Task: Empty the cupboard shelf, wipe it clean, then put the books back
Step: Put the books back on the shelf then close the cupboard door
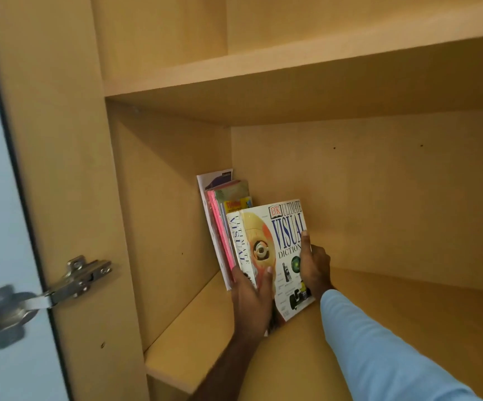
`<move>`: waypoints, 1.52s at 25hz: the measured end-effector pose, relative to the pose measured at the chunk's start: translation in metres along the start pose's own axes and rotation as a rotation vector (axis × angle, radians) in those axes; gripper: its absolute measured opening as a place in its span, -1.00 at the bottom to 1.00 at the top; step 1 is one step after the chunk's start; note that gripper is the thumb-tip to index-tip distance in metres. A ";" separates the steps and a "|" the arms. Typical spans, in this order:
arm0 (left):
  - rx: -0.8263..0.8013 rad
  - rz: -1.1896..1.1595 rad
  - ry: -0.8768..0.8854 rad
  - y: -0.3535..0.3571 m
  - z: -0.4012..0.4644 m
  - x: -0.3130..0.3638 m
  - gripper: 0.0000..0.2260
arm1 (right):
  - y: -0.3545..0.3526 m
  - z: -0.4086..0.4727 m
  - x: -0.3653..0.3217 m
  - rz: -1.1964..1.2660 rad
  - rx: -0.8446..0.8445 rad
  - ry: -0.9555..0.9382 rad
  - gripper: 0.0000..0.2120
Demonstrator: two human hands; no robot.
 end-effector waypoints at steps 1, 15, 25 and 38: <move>0.014 0.010 0.003 0.004 0.006 -0.002 -0.56 | 0.007 0.011 0.002 -0.002 -0.009 0.001 -0.16; 0.210 0.671 0.190 0.015 0.059 -0.029 -0.37 | 0.081 0.082 0.016 0.368 -0.076 -0.033 -0.46; 0.300 0.703 0.185 0.003 0.054 -0.040 -0.33 | 0.104 0.105 0.012 0.324 -0.291 -0.011 -0.35; 0.323 0.783 0.236 0.004 0.063 -0.054 -0.30 | 0.128 0.115 0.013 0.303 -0.214 -0.012 -0.36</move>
Point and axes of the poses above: each hand's wrist, its own z-axis towards the middle knuckle, its own y-axis out of the palm, x = y × z, the point moved 1 cm from there along z, towards the middle knuckle, and after that the axes turned 3 degrees about -z, right-handed, at the moved point
